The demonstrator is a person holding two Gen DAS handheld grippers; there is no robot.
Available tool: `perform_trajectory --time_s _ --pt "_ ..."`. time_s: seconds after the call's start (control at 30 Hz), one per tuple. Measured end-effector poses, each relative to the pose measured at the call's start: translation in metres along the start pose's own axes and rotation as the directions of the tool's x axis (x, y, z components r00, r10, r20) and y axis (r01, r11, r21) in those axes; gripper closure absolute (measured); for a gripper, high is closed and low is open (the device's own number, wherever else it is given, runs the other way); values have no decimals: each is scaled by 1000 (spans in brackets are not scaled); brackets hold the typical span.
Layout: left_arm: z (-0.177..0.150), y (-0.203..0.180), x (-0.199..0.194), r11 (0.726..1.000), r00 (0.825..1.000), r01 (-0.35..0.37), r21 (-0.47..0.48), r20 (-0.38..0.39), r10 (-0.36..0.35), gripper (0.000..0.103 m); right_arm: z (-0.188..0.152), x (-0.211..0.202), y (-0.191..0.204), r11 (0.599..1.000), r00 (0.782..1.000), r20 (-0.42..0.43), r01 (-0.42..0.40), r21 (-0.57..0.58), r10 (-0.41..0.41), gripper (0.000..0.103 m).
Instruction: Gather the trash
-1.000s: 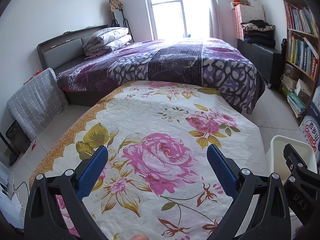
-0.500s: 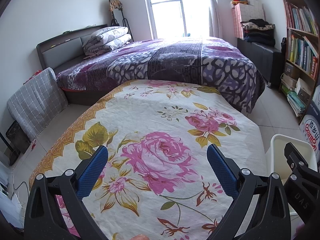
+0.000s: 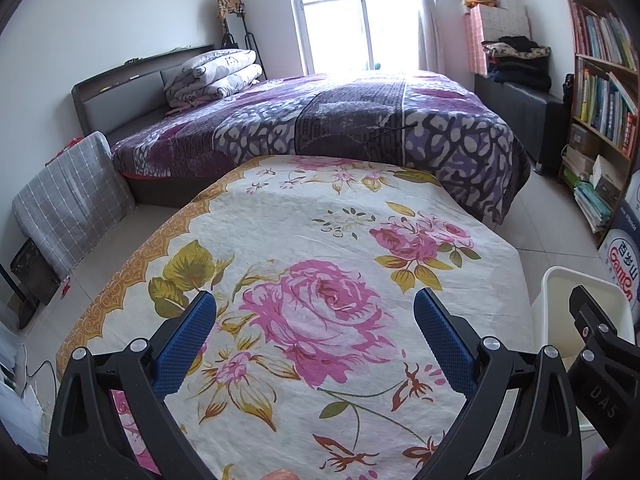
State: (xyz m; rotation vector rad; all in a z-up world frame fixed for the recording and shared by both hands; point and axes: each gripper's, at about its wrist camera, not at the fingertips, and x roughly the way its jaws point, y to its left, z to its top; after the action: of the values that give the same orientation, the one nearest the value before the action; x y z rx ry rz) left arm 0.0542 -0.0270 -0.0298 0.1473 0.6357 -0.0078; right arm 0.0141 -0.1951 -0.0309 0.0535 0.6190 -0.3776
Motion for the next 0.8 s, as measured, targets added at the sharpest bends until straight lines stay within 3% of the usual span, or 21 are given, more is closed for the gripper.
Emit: perform_trajectory --time_s 0.8 --pt "-2 1 2 1000 1000 4 -5 -4 -4 7 1 1 0 1000 1000 -7 0 -1 0 7"
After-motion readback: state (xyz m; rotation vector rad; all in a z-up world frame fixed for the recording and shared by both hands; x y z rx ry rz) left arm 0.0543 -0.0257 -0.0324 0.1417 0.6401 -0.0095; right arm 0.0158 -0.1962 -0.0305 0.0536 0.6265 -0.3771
